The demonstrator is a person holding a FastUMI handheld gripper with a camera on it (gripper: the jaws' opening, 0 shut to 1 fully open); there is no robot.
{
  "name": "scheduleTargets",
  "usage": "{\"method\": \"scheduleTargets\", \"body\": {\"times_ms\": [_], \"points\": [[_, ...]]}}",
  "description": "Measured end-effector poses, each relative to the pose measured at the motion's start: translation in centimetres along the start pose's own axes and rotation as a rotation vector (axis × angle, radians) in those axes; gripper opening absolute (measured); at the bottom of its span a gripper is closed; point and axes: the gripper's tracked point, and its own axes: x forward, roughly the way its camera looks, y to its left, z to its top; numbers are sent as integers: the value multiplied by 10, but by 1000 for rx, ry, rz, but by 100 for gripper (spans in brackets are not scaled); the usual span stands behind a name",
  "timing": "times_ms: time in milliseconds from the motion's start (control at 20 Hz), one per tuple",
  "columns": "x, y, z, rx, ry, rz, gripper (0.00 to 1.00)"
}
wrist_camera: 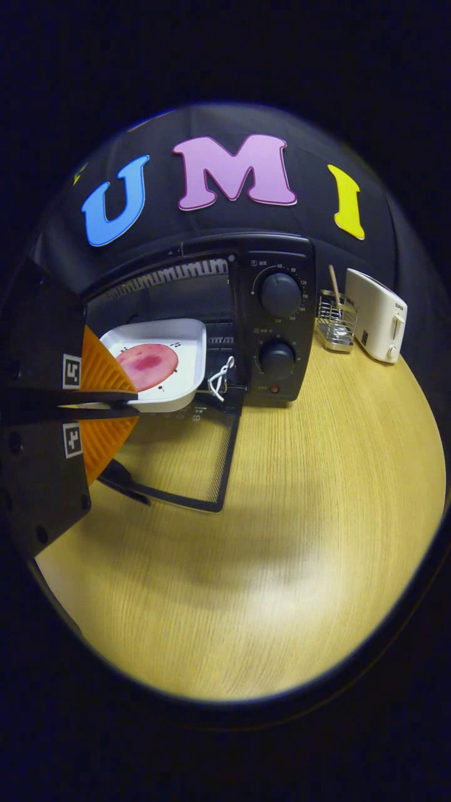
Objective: Open the toaster oven, put the food inside, and close the toaster oven door.
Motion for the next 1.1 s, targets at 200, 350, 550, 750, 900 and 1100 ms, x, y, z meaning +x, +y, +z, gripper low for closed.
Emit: {"method": "scheduleTargets", "body": {"times_ms": [200, 350, 550, 750, 900, 1100], "points": [[26, 14, -8, 48, -46, -2, 5], [42, 26, -9, 54, -72, -13, 5], [55, 37, -9, 65, -73, -9, 5], [54, 42, -13, 63, -39, 28, 13], [45, 34, -19, 36, -15, -6, 47], [25, 28, -29, -4, 29, -24, 93]]}}
